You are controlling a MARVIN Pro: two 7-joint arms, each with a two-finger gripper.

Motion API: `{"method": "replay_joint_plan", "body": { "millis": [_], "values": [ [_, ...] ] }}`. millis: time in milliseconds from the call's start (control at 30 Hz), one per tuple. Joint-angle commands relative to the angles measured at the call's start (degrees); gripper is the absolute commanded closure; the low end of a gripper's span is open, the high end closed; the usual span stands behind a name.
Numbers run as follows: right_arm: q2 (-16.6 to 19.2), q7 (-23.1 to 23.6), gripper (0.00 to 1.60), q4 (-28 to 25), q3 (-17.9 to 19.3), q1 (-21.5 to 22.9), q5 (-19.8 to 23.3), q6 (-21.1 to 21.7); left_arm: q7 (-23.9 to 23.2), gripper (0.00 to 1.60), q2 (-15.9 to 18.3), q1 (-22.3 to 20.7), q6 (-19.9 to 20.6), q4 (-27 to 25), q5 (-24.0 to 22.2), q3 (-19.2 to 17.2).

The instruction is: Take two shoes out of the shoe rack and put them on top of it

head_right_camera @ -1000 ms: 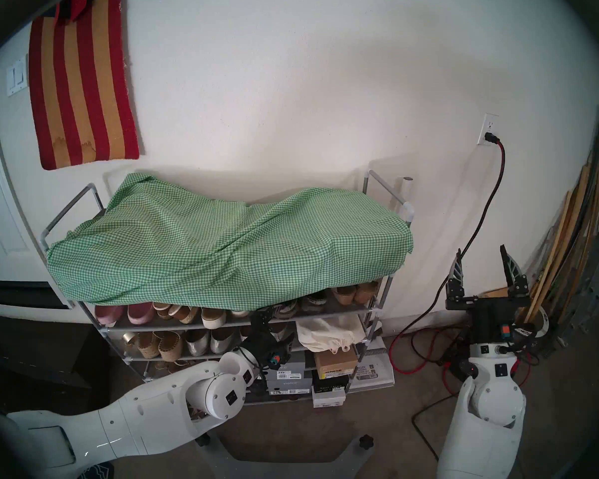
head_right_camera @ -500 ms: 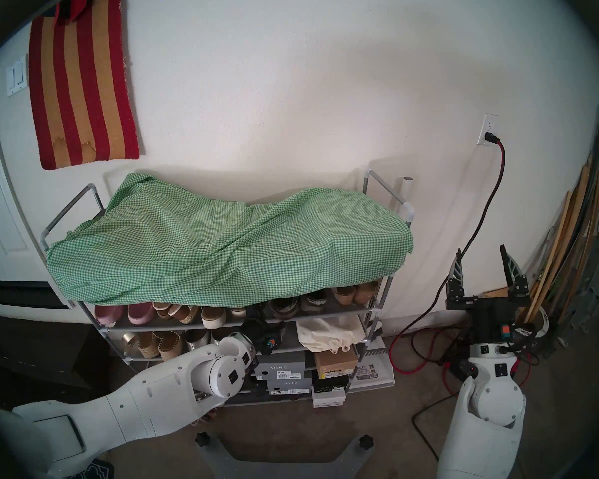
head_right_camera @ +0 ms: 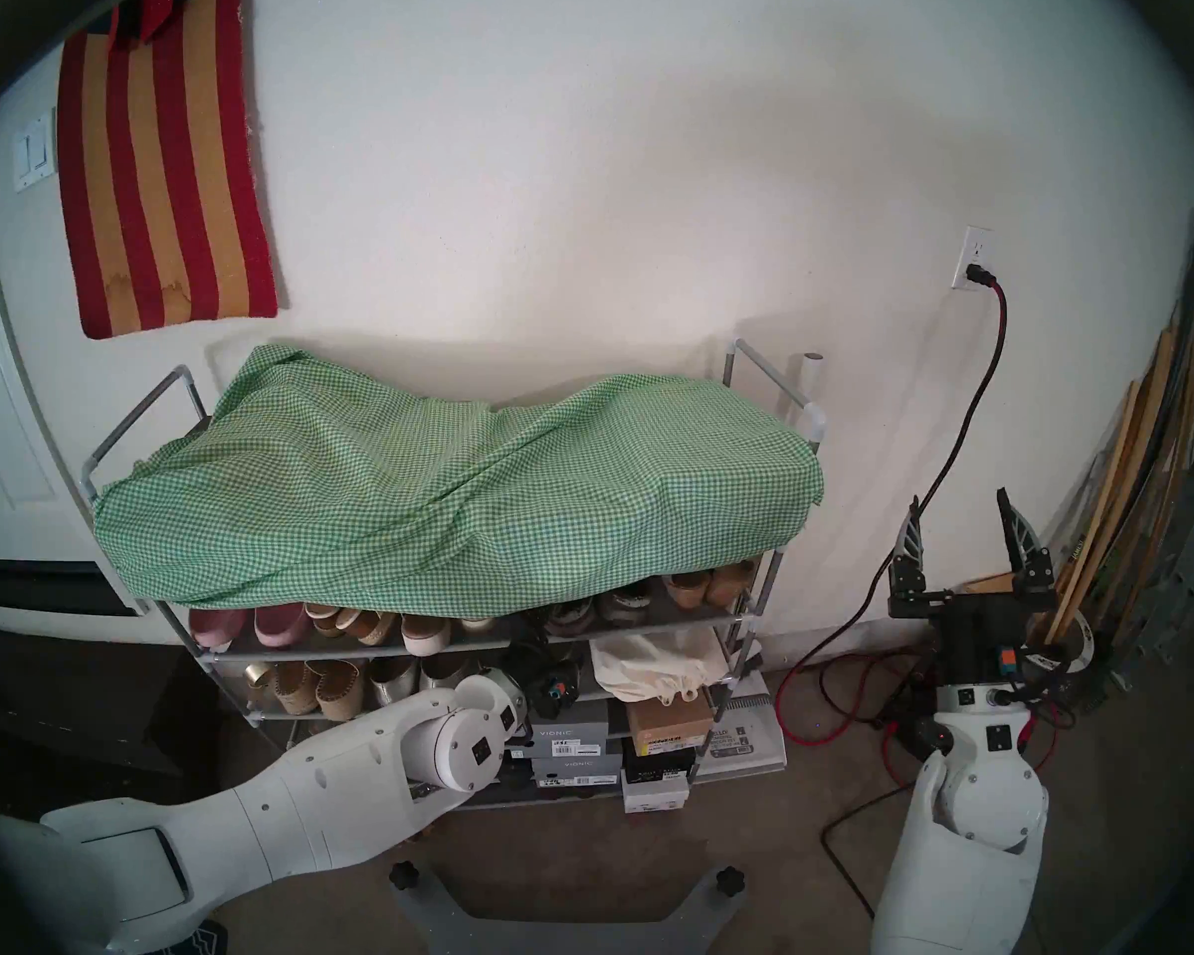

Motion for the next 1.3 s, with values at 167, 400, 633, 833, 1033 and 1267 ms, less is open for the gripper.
{"method": "replay_joint_plan", "body": {
  "millis": [167, 400, 633, 833, 1033, 1267],
  "values": [
    [0.1, -0.04, 0.0, 0.0, -0.09, -0.07, -0.01, 0.0, 2.69, 0.0, -4.04, -1.11, 1.78, 5.12, 0.78, 0.19],
    [0.1, -0.03, 0.0, 0.0, -0.09, -0.06, -0.01, 0.0, 4.09, 0.0, -5.13, -3.01, 1.53, 9.54, 0.77, -0.97],
    [0.11, -0.05, 0.0, 0.0, -0.1, -0.07, -0.01, 0.0, 5.33, 0.0, -6.55, -3.53, 1.16, 11.42, 0.81, -1.53],
    [0.1, -0.03, 0.0, 0.0, -0.09, -0.07, -0.01, 0.0, 7.0, 0.0, -7.22, -3.96, 1.39, 10.86, 1.13, -1.75],
    [0.09, -0.02, 0.0, 0.0, -0.08, -0.06, -0.01, 0.0, 7.25, 0.0, -7.96, -4.95, 1.65, 10.0, 0.67, -2.4],
    [0.09, -0.02, 0.0, 0.0, -0.08, -0.06, -0.01, 0.0, 6.26, 0.0, -9.52, -5.8, 1.71, 10.71, 0.29, -1.94]
  ]
}}
